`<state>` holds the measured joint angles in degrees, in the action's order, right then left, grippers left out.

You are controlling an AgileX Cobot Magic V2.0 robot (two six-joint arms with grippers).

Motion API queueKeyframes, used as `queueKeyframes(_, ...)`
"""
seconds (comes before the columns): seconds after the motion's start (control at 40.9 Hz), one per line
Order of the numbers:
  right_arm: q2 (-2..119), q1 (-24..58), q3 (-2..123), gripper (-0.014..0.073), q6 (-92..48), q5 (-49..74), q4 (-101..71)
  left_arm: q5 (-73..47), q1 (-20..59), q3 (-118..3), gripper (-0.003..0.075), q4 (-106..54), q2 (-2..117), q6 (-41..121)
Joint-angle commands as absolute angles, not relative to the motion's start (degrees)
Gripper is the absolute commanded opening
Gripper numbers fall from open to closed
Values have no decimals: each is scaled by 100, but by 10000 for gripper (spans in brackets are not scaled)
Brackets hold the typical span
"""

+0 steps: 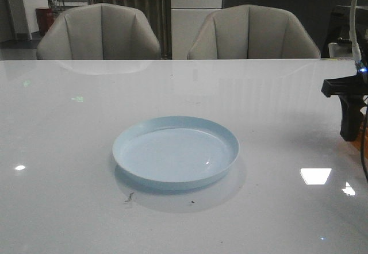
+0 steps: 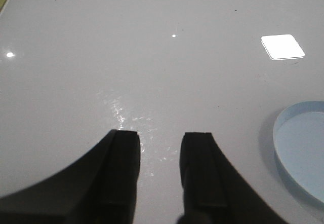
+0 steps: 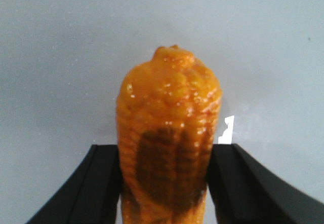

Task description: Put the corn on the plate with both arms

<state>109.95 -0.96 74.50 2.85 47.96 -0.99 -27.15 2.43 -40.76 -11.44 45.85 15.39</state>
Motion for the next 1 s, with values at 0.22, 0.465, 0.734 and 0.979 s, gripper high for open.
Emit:
queueKeyframes(0.22, 10765, -124, 8081, 55, 215, 5256, -298, -2208, 229, -4242, 276, -1229, 4537, 1524)
queueKeyframes(0.465, 10765, 216, 9606, 55, -209, 6447, -461, -2208, 229, -4242, 276, -1229, 4537, 1524)
queueKeyframes(0.734, 10784, 1074, 10875, 55, -520, 6890, -1410, -2208, 229, -4242, 276, -1229, 4537, 1524)
queueKeyframes(0.979, 11014, 1991, 10924, 55, -520, 6689, -1538, -2208, 229, -4242, 276, -1229, 4567, 1524)
